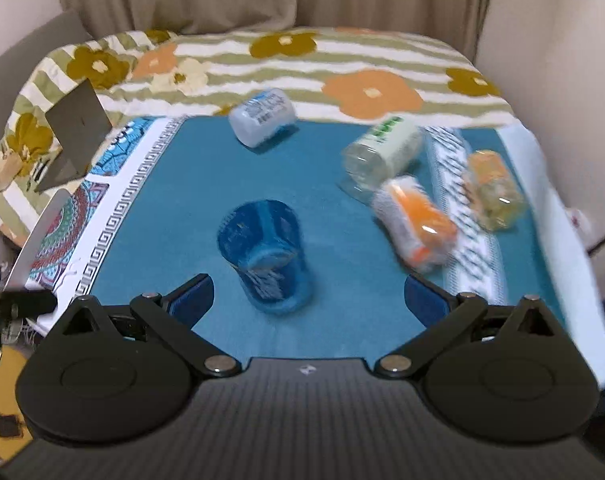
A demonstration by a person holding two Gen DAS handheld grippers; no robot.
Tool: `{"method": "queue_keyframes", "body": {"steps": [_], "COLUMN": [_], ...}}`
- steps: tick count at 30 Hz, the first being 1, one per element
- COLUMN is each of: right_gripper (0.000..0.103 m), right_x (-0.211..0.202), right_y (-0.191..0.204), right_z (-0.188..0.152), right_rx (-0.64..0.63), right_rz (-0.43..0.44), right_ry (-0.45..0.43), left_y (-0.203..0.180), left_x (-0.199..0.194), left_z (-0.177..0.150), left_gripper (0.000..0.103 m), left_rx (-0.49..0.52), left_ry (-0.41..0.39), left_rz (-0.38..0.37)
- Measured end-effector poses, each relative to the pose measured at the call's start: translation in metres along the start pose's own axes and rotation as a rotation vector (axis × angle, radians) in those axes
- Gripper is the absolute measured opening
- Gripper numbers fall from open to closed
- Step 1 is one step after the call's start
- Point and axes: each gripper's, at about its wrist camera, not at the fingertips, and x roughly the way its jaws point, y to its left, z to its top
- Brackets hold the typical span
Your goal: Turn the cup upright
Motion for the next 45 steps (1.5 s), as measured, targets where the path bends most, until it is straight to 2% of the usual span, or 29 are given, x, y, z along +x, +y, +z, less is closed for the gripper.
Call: {"method": "queue_keyframes", "body": {"steps": [7,12,18,45], "right_gripper": [0.103,0.103,0.103,0.103], "right_x": [-0.037,-0.042,-0.044,-0.050], "right_y": [-0.031,-0.043,-0.043,-0.040], "right_z": [-0.004,-0.017,-0.028,-0.027], "right_rx": [-0.011,0.026,0.052,0.052], "right_rz": [-0.080,-0.078,-0.061,-0.071], "right_ry": [0.046,0.068,0.079,0.051], "left_y": [-0.020,-0.035,-0.045,-0.051], "left_x": [-0.009,-0.007,-0.007,-0.015], "left_z": [0.000,-0.013,-0.019,-0.019], "left_gripper": [0.101,0.101,0.101,0.101], "left_rx": [0.067,0.107,0.107,0.142], "left_ry": [-0.053,-0.054,-0.056,-0.090], "left_rz": [-0.003,0.009,0.005,0.009]}}
